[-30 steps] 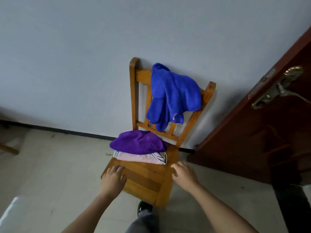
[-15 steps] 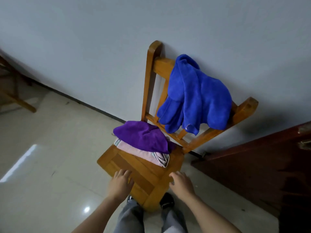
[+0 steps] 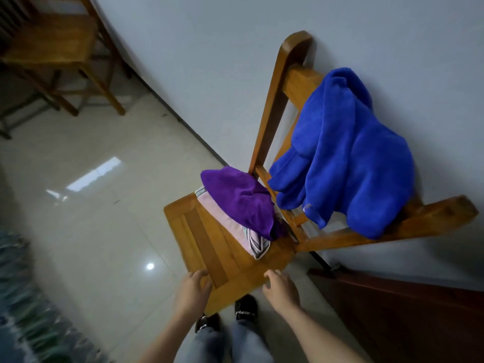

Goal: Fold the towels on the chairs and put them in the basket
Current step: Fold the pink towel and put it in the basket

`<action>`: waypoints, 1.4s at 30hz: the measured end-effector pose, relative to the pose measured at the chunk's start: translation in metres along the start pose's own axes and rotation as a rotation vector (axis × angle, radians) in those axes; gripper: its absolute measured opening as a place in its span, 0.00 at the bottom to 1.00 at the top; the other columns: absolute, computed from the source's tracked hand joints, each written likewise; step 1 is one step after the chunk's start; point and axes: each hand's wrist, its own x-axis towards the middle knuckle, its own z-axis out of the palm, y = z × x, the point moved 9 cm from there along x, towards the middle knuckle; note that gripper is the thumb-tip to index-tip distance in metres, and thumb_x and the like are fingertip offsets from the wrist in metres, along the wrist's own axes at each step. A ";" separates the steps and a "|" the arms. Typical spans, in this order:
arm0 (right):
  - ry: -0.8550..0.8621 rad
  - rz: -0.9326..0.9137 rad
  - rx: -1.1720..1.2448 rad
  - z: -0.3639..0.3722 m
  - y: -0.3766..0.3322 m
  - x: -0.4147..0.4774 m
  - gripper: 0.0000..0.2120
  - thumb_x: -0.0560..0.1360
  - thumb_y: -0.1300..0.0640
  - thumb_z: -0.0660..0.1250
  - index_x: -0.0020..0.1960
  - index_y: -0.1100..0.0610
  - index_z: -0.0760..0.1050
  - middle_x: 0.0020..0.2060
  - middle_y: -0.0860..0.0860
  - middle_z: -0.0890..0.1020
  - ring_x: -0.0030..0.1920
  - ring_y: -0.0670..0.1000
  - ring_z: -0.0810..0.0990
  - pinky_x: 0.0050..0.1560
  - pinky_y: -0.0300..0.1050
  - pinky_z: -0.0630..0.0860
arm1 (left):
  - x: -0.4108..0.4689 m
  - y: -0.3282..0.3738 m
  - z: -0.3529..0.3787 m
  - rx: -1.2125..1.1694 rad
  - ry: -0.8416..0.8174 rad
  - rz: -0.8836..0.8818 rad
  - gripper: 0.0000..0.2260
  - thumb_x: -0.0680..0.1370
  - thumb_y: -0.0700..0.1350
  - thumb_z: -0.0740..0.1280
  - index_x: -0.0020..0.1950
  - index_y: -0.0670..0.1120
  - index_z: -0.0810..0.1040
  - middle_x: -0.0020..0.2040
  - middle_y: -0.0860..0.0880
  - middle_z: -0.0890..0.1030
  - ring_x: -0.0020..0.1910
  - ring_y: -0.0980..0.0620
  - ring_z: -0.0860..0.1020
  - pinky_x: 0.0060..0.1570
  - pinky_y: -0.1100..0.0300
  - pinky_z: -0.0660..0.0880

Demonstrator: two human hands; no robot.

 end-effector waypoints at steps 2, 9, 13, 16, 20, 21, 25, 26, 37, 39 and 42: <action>0.005 -0.001 0.007 0.004 0.002 0.014 0.11 0.77 0.55 0.61 0.59 0.53 0.72 0.59 0.49 0.75 0.60 0.50 0.71 0.54 0.42 0.70 | 0.008 -0.005 0.003 -0.025 0.006 -0.041 0.16 0.79 0.48 0.61 0.65 0.47 0.72 0.63 0.48 0.74 0.60 0.50 0.74 0.58 0.57 0.72; 0.042 -0.011 -0.024 0.032 0.000 0.067 0.16 0.78 0.54 0.61 0.64 0.53 0.69 0.62 0.49 0.73 0.64 0.49 0.69 0.58 0.42 0.70 | 0.057 -0.017 0.018 -0.014 0.014 -0.086 0.15 0.79 0.48 0.60 0.66 0.47 0.72 0.63 0.47 0.74 0.59 0.50 0.74 0.56 0.59 0.73; 0.097 0.014 0.044 0.045 0.002 0.100 0.20 0.78 0.55 0.62 0.68 0.54 0.65 0.68 0.49 0.68 0.65 0.49 0.71 0.59 0.42 0.73 | 0.086 -0.026 0.044 -0.060 -0.019 -0.114 0.15 0.80 0.46 0.60 0.65 0.45 0.72 0.61 0.46 0.75 0.58 0.50 0.74 0.56 0.59 0.73; 0.108 0.017 0.045 0.059 0.006 0.117 0.26 0.77 0.55 0.63 0.72 0.53 0.59 0.72 0.50 0.63 0.70 0.49 0.65 0.62 0.42 0.71 | 0.092 -0.037 0.065 -0.106 -0.040 -0.132 0.14 0.80 0.46 0.60 0.65 0.45 0.72 0.60 0.46 0.75 0.56 0.51 0.75 0.54 0.59 0.73; 0.143 0.079 -0.003 0.073 0.010 0.136 0.34 0.77 0.54 0.64 0.76 0.51 0.49 0.72 0.51 0.64 0.71 0.50 0.64 0.60 0.41 0.72 | 0.097 -0.053 0.080 -0.134 -0.047 -0.133 0.15 0.80 0.47 0.60 0.65 0.45 0.72 0.60 0.47 0.76 0.55 0.53 0.75 0.54 0.60 0.74; 0.178 0.096 -0.022 0.073 0.011 0.139 0.31 0.77 0.54 0.63 0.75 0.51 0.51 0.70 0.51 0.67 0.68 0.50 0.67 0.57 0.39 0.73 | 0.100 -0.056 0.082 -0.145 -0.042 -0.139 0.15 0.80 0.47 0.60 0.65 0.46 0.72 0.60 0.47 0.76 0.56 0.53 0.75 0.55 0.60 0.74; 0.259 0.071 -0.015 0.067 0.004 0.138 0.13 0.79 0.58 0.59 0.62 0.56 0.70 0.59 0.52 0.77 0.60 0.48 0.73 0.55 0.38 0.72 | 0.099 -0.060 0.081 -0.185 -0.031 -0.151 0.14 0.79 0.46 0.61 0.65 0.46 0.73 0.60 0.47 0.76 0.57 0.52 0.75 0.55 0.59 0.74; 0.259 0.060 0.033 0.064 0.001 0.133 0.10 0.78 0.59 0.59 0.58 0.57 0.73 0.57 0.52 0.77 0.59 0.48 0.72 0.56 0.39 0.71 | 0.095 -0.060 0.080 -0.197 -0.041 -0.162 0.14 0.79 0.46 0.61 0.64 0.46 0.73 0.60 0.47 0.76 0.57 0.52 0.75 0.55 0.59 0.75; 0.278 -0.063 0.584 -0.046 -0.069 0.039 0.03 0.71 0.66 0.67 0.42 0.67 0.77 0.40 0.59 0.79 0.44 0.55 0.74 0.44 0.45 0.69 | 0.046 0.032 0.022 -0.560 -0.062 -0.012 0.11 0.77 0.41 0.63 0.59 0.46 0.75 0.53 0.50 0.78 0.45 0.59 0.76 0.28 0.76 0.71; 0.213 -0.085 0.693 -0.058 -0.082 0.024 0.02 0.72 0.65 0.66 0.43 0.64 0.77 0.39 0.56 0.80 0.42 0.52 0.76 0.41 0.41 0.71 | 0.035 0.046 0.004 -0.615 -0.072 0.046 0.11 0.77 0.40 0.64 0.58 0.45 0.76 0.52 0.50 0.78 0.47 0.57 0.77 0.33 0.74 0.73; 0.180 -0.143 0.773 -0.083 -0.100 0.004 0.08 0.73 0.65 0.66 0.36 0.56 0.74 0.33 0.47 0.78 0.38 0.48 0.76 0.37 0.35 0.71 | 0.014 0.059 -0.026 -0.669 -0.067 0.124 0.10 0.76 0.39 0.66 0.57 0.45 0.76 0.49 0.51 0.78 0.49 0.57 0.77 0.38 0.73 0.74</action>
